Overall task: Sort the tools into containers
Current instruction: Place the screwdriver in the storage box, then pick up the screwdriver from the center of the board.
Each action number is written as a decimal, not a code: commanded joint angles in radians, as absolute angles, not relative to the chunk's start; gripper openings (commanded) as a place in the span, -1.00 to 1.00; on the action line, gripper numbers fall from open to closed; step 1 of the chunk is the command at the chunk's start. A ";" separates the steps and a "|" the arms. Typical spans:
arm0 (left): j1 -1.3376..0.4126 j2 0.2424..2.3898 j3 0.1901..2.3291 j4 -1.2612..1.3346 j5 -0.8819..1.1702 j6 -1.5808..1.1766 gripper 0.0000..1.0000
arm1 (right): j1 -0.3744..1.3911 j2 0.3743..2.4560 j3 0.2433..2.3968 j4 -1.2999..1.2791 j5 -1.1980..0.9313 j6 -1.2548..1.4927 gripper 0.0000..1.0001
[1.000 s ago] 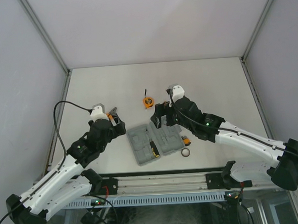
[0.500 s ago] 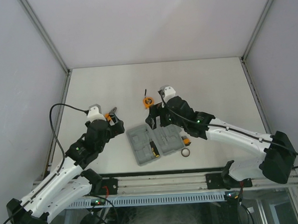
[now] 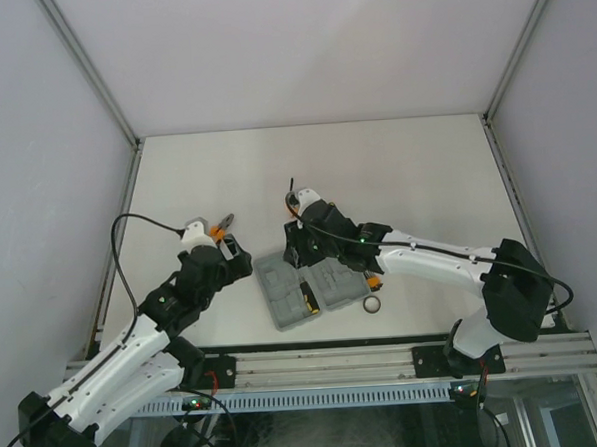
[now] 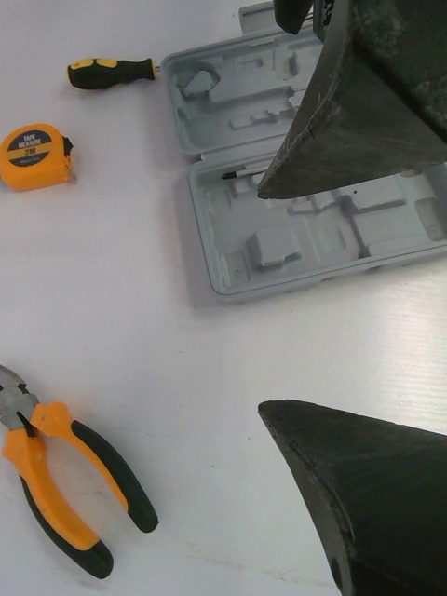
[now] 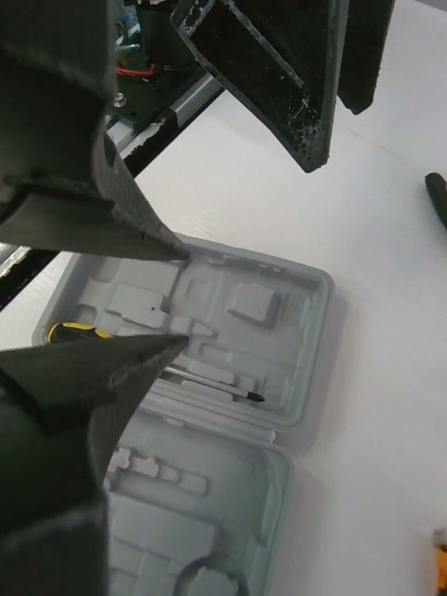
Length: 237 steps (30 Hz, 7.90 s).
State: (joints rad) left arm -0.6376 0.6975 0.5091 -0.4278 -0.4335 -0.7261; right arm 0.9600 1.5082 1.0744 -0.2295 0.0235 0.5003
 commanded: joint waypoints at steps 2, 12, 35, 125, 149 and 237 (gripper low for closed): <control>-0.628 0.683 0.479 -0.381 -0.425 -0.756 0.82 | 0.964 1.550 1.131 -0.220 -0.020 0.536 -0.49; -0.623 0.679 0.457 -0.375 -0.408 -0.764 0.82 | 0.973 1.636 1.171 -0.336 0.035 0.573 -0.70; -0.623 0.789 0.443 -0.323 -0.330 -0.779 0.77 | 1.009 1.744 1.197 -0.474 0.078 0.581 -0.59; -0.621 0.838 0.402 -0.096 -0.151 -0.922 0.30 | 0.991 2.070 1.129 -0.671 0.037 0.643 -1.00; -0.599 0.932 0.541 -0.209 -0.152 -0.813 0.07 | 0.988 1.773 1.097 -0.509 0.012 0.618 -0.74; -0.545 0.802 0.493 -0.464 -0.226 -0.798 0.52 | 0.515 1.973 1.573 -0.516 0.290 0.211 -0.83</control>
